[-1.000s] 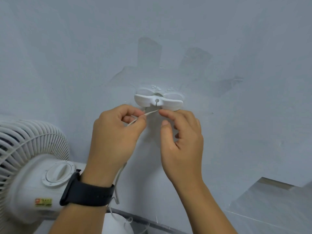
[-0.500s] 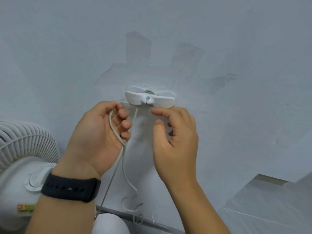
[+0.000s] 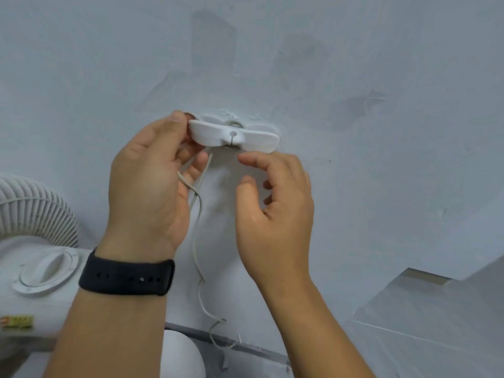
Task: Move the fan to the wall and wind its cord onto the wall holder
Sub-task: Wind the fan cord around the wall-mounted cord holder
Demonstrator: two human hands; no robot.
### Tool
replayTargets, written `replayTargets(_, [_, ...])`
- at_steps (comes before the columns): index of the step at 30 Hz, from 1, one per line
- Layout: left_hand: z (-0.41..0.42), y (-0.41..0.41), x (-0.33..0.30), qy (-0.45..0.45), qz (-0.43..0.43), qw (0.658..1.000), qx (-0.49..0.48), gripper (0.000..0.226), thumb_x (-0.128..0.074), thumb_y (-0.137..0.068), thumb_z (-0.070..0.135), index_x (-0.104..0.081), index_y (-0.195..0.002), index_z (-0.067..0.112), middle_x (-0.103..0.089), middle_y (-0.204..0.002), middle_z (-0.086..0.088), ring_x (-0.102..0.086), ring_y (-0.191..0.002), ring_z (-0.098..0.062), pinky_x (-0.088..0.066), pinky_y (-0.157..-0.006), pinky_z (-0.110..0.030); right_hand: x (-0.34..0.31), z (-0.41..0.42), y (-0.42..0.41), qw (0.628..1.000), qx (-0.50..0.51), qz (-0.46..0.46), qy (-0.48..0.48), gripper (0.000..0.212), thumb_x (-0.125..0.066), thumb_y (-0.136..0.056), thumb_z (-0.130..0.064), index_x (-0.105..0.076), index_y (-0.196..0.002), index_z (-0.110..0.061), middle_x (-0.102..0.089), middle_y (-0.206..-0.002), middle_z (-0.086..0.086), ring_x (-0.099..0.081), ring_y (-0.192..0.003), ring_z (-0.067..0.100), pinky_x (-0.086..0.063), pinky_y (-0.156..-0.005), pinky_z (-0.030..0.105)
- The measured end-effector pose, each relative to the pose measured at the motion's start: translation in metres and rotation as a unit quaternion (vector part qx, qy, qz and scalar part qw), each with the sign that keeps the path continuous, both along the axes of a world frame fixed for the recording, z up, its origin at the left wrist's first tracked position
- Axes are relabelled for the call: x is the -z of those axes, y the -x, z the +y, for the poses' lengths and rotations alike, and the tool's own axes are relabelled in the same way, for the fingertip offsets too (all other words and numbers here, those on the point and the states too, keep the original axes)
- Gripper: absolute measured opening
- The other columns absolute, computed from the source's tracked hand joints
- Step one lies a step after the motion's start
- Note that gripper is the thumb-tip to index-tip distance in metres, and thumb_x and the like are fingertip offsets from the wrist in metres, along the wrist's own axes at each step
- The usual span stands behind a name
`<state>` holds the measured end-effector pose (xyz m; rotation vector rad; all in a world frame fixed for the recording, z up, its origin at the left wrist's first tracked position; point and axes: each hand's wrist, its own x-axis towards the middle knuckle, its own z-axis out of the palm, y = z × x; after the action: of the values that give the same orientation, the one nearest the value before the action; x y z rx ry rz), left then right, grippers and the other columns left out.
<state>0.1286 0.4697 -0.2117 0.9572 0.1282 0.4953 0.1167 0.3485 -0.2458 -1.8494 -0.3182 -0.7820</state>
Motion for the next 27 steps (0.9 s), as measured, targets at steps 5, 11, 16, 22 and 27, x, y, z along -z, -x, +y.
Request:
replayTargets(5, [-0.007,0.007,-0.007,-0.232,-0.038,0.965,-0.114,0.013,-0.072,-0.096,0.034,-0.08,-0.086,0.03,-0.079,-0.085,0.009,-0.068,-0.081,-0.001,-0.055,-0.077,-0.02,-0.001,0.001,-0.001,1.0,0.001,-0.002,-0.006,0.029,-0.058,-0.087,-0.012,-0.071,-0.11,-0.024,-0.062,-0.105,-0.012,-0.055,-0.101,0.014,-0.049,-0.082,0.03])
replayTargets(11, [-0.007,0.007,-0.004,-0.279,-0.068,0.953,-0.093,0.019,-0.073,-0.093,0.032,-0.078,-0.075,0.032,-0.075,-0.102,-0.013,-0.071,-0.092,-0.014,-0.056,-0.094,-0.043,-0.008,-0.004,-0.004,0.999,-0.021,-0.026,0.018,0.023,-0.062,-0.092,-0.016,-0.076,-0.11,-0.02,-0.066,-0.092,-0.009,-0.06,-0.093,0.014,-0.047,-0.081,0.023])
replayTargets(16, [-0.018,0.015,-0.011,-0.379,-0.07,0.917,-0.106,0.023,-0.062,-0.103,0.03,-0.075,-0.084,0.032,-0.073,-0.103,0.005,-0.069,-0.092,0.004,-0.051,-0.077,-0.011,-0.014,-0.006,0.002,0.993,-0.107,0.011,0.054,0.013,-0.066,-0.099,-0.029,-0.075,-0.108,-0.026,-0.073,-0.101,-0.016,-0.058,-0.099,0.009,-0.043,-0.081,0.018])
replayTargets(22, [-0.023,0.019,-0.014,-0.371,-0.066,0.922,-0.092,0.034,-0.05,-0.105,0.019,-0.074,-0.089,0.037,-0.073,-0.113,0.006,-0.07,-0.099,0.004,-0.054,-0.083,-0.013,-0.012,-0.002,0.004,0.976,-0.198,0.08,-0.05,0.015,-0.062,-0.103,-0.026,-0.076,-0.102,-0.02,-0.069,-0.082,-0.016,-0.059,-0.08,0.009,-0.045,-0.072,0.024])
replayTargets(27, [-0.02,0.018,-0.011,-0.417,-0.072,0.9,-0.107,0.031,-0.046,-0.105,0.023,-0.071,-0.099,0.041,-0.071,-0.115,0.012,-0.066,-0.108,0.006,-0.047,-0.094,-0.01,-0.02,-0.014,-0.002,0.969,-0.108,0.068,-0.212,0.006,-0.067,-0.101,-0.022,-0.072,-0.101,-0.019,-0.065,-0.062,0.002,-0.056,-0.059,0.002,-0.046,-0.061,0.017])
